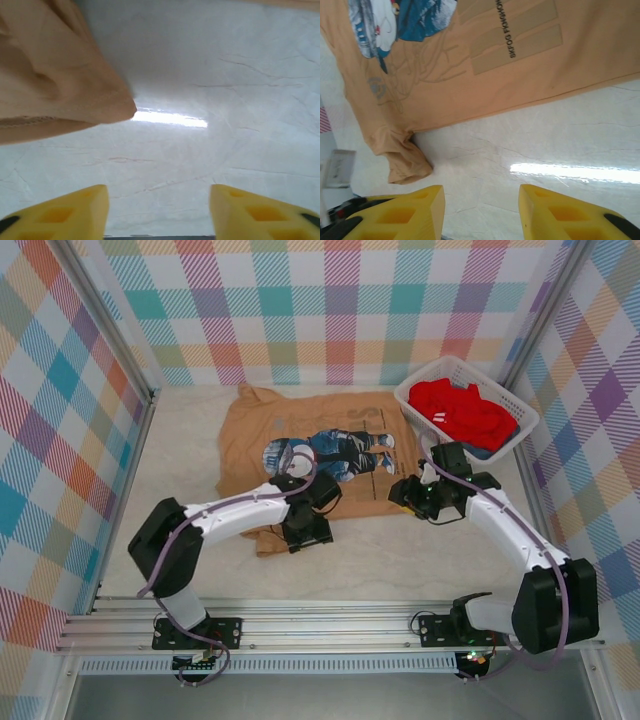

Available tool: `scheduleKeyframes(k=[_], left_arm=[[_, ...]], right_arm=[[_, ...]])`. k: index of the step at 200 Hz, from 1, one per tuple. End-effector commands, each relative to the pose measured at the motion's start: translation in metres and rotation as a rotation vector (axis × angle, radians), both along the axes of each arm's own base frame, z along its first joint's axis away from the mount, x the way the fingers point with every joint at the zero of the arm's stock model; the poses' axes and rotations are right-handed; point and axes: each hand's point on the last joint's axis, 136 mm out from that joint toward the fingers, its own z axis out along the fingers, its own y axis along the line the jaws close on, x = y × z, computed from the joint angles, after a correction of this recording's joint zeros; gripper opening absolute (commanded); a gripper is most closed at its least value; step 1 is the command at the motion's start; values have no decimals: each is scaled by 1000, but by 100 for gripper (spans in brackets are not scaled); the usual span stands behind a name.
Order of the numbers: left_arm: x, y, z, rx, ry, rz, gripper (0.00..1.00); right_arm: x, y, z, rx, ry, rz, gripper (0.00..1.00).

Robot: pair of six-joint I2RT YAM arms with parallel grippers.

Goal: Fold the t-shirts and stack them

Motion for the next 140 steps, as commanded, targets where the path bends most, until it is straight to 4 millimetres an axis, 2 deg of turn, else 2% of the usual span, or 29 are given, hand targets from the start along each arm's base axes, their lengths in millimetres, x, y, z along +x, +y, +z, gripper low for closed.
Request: scheduleKeyframes(k=[1,16,33,52,71,101,127,140], left_arm=[[-6,23,29,-74,-59,47,59],[-16,63,25,-41,-49,136,57],[-25,111,10,-17,-24,293,48],[-20,144,-5,-67,-35,468,47],[-6,147,-18,-160,-42,578,50],[6,138,-34,-224,-45,637,49],[1,140,-42,-228,-27,673,42],[-4,141,-47,-224,-16,675,37]], right_arm=[[-3,-4,-8,-46,21,24,43],[-3,-3,-10,-44,25,33,43],[-3,-1,-12,-33,33,40,42],[-3,2,-11,-24,30,47,42],[-1,3,-9,-18,25,50,42],[1,4,-6,-14,21,51,42],[1,7,-4,3,23,55,41],[0,17,1,63,5,84,41]])
